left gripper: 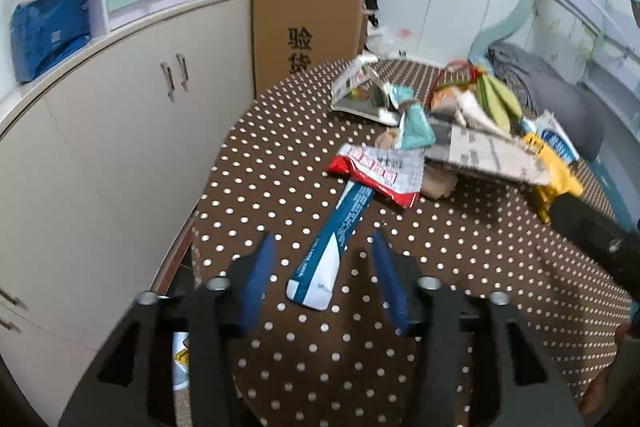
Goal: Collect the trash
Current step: 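Return to the table and grasp the blue tube with the left tool, then grasp the crumpled paper wrapper with the right tool while the left tool holds the blue tube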
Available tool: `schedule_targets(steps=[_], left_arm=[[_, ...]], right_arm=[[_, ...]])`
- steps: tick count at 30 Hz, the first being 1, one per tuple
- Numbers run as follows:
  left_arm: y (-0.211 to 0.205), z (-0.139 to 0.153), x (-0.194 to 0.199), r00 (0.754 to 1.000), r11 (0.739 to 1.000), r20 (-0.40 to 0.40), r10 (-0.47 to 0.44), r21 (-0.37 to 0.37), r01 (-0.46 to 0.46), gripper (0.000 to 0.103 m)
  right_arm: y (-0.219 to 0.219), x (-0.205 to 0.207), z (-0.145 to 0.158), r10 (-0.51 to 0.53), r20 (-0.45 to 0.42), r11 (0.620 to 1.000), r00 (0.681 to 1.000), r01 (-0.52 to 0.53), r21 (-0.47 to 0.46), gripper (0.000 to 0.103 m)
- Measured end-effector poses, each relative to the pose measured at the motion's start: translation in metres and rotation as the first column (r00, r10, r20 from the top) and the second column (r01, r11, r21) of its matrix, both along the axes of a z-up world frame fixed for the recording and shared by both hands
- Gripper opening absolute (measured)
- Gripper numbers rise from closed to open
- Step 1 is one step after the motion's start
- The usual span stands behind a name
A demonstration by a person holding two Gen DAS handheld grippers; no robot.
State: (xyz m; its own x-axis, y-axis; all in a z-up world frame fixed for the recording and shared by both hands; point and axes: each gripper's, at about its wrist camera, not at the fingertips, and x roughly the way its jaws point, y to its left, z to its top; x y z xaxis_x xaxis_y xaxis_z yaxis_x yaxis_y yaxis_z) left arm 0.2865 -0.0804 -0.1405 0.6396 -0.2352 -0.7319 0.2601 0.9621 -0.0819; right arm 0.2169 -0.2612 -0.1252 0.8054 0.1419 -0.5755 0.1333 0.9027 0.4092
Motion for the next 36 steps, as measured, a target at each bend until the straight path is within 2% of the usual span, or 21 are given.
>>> schedule_targets(steps=[1,3,4,9,14,18,21,23,24,25,26,28,30,36], left_arm=[[-0.001,-0.001,0.001,1.000,1.000,0.005,0.001,0.014,-0.001,0.035],[-0.003,-0.002,0.000,1.000,0.999,0.022,-0.012,0.040,0.011,0.020],[-0.003,-0.002,-0.003,0.999,0.999,0.021,-0.034,0.019,0.034,0.015],[0.005,0.002,-0.019,0.998,1.000,0.052,-0.020,0.014,0.020,0.013],[0.017,0.022,-0.036,0.995,0.998,0.093,-0.027,-0.055,0.032,0.013],[0.026,0.042,-0.043,0.990,0.993,0.141,-0.006,-0.113,0.023,0.013],[0.025,0.051,-0.039,0.982,0.995,0.188,0.036,-0.094,-0.019,0.013],[0.023,0.049,-0.029,0.984,0.996,0.169,0.053,-0.085,-0.039,0.013],[0.023,0.047,-0.026,0.985,0.995,0.160,0.059,-0.090,-0.045,0.013],[0.022,0.045,-0.023,0.987,0.994,0.150,0.062,-0.095,-0.048,0.013],[0.024,0.044,-0.022,0.987,0.994,0.147,0.064,-0.097,-0.050,0.013],[0.025,0.043,-0.020,0.988,0.994,0.139,0.065,-0.099,-0.052,0.013],[0.026,0.043,-0.021,0.989,0.993,0.136,0.067,-0.107,-0.052,0.013],[0.030,0.051,-0.035,0.987,0.991,0.148,0.064,-0.126,-0.045,0.013]], right_arm=[[-0.001,0.001,-0.001,0.000,-0.003,1.000,1.000,0.000,0.006,0.086],[-0.002,0.004,-0.003,-0.001,-0.007,1.000,1.000,0.001,0.022,0.086],[-0.003,0.005,-0.004,-0.003,-0.009,1.000,1.000,0.003,0.028,0.086],[-0.004,0.011,-0.006,-0.005,-0.002,0.996,1.000,0.005,0.085,0.087],[-0.006,0.025,-0.008,-0.016,-0.005,0.991,1.000,0.017,0.133,0.088],[-0.013,0.046,-0.013,-0.054,-0.039,0.978,0.998,0.061,0.198,0.088],[-0.014,0.058,-0.018,-0.056,-0.053,0.973,0.997,0.066,0.222,0.087],[-0.015,0.065,-0.020,-0.063,-0.059,0.973,0.996,0.075,0.218,0.086],[-0.015,0.068,-0.022,-0.062,-0.066,0.972,0.996,0.075,0.221,0.075],[-0.016,0.071,-0.025,-0.056,-0.076,0.970,0.996,0.072,0.231,0.052],[-0.017,0.073,-0.027,-0.046,-0.082,0.968,0.996,0.065,0.242,0.040],[-0.019,0.073,-0.031,-0.028,-0.084,0.965,0.996,0.049,0.257,0.030],[-0.021,0.067,-0.027,-0.018,-0.047,0.966,0.999,0.029,0.255,0.023],[-0.018,0.037,-0.005,-0.015,0.026,0.977,1.000,0.009,0.214,0.010]])
